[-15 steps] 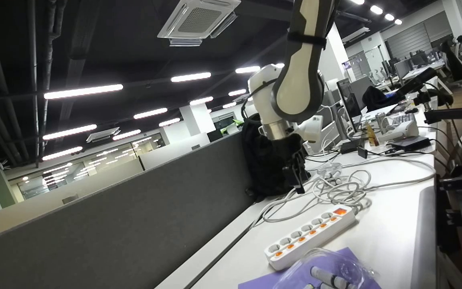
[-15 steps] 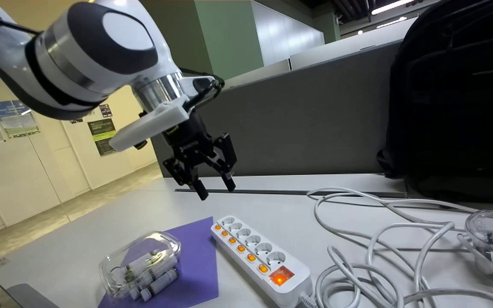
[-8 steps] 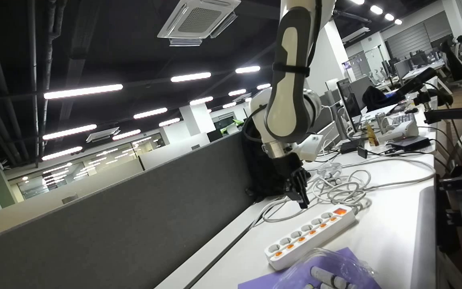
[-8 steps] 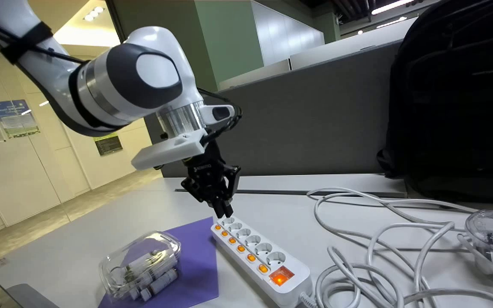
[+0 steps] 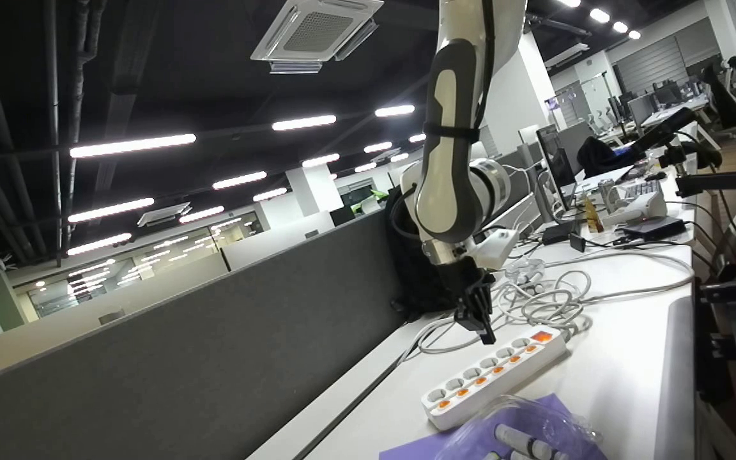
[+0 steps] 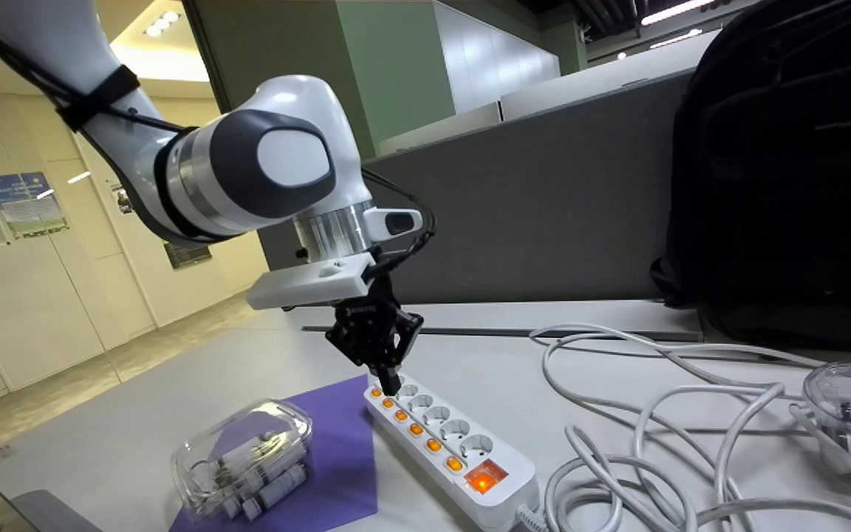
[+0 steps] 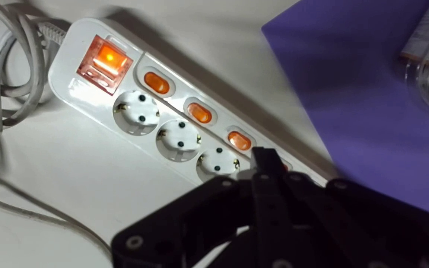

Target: Turn on the middle switch on the adapter

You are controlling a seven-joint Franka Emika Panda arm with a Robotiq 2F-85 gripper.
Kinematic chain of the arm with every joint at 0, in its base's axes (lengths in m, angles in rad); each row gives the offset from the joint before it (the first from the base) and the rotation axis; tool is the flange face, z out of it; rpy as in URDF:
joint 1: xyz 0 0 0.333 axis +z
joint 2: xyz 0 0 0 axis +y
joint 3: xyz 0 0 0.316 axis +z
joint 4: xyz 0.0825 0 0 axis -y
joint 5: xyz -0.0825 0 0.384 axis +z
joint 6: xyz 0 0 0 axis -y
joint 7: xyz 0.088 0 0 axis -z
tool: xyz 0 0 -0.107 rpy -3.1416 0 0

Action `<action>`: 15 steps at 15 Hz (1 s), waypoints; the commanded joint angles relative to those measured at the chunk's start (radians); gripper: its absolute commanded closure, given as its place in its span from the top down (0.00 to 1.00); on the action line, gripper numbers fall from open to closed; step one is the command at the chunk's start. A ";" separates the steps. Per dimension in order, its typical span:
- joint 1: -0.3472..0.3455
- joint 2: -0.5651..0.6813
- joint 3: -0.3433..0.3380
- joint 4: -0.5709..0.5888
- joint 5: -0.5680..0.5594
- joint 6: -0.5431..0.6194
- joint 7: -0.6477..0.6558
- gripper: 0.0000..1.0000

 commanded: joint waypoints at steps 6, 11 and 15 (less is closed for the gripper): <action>0.023 0.041 -0.021 0.002 -0.008 0.036 0.023 0.00; 0.034 0.094 -0.032 0.011 -0.019 0.065 0.046 0.00; 0.060 0.122 -0.061 0.008 -0.038 0.135 0.081 0.00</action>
